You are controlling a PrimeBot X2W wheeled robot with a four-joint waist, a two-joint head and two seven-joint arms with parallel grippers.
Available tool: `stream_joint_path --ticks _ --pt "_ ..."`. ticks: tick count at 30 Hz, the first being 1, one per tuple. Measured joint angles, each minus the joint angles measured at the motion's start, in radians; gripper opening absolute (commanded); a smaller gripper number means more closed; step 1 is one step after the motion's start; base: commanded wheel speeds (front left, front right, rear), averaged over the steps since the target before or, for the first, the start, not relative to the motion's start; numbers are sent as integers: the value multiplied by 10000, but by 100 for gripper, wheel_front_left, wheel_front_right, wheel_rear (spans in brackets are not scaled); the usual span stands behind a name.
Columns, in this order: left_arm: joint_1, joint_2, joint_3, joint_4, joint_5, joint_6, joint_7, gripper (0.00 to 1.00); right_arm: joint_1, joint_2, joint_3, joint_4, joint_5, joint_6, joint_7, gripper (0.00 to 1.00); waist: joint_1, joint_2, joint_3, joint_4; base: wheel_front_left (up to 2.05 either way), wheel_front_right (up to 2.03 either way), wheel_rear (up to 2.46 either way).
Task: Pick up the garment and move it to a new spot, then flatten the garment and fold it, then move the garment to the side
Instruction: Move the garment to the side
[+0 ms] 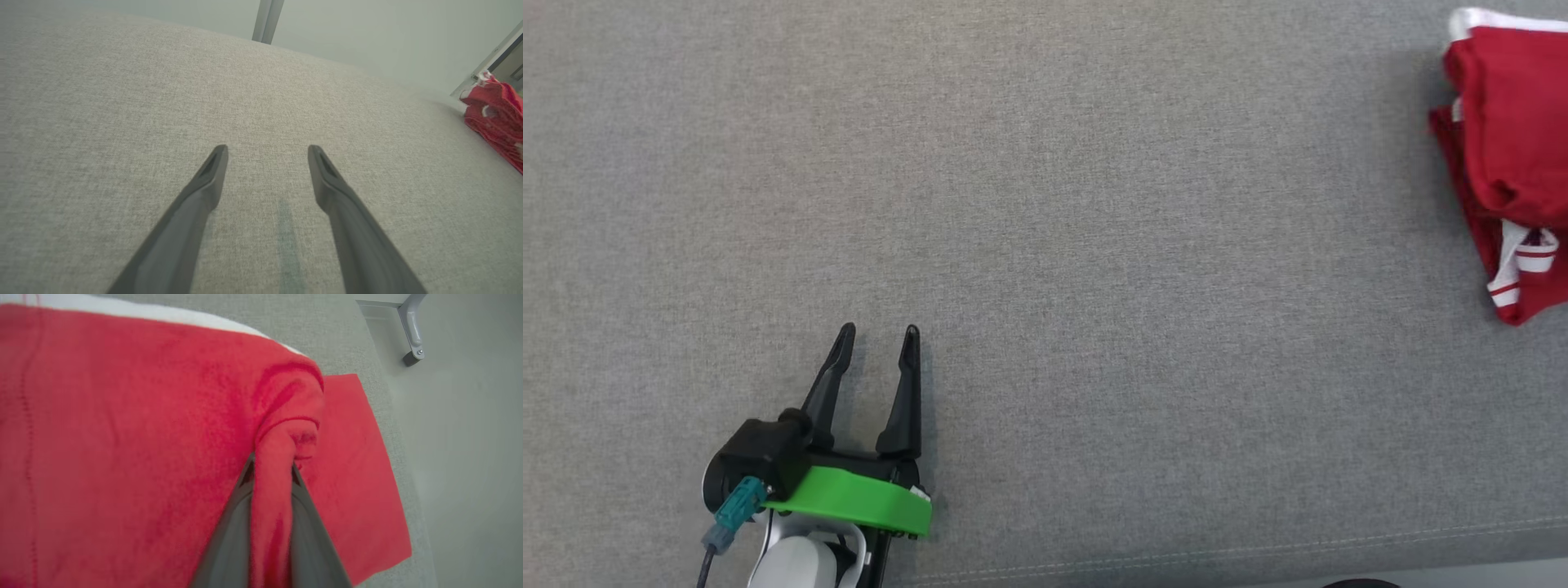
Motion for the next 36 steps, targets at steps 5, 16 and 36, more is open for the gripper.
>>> stream_joint_path --ticks 5,16,36 --pt "6 0 -31 52 69 -67 -2 100 -2 -441 100 1007 -1210 0 -1143 100 0 0 99 360 0 0 0" --pt "323 0 -82 150 -345 19 -2 100 51 35 -297 3302 -3691 0 -5072 100 0 0 -446 726 0 0 0" --pt "1358 2 1511 794 38 142 -2 100 8803 3524 -5695 -6370 -5722 2 -5756 100 -1 0 -3053 563 0 0 0"
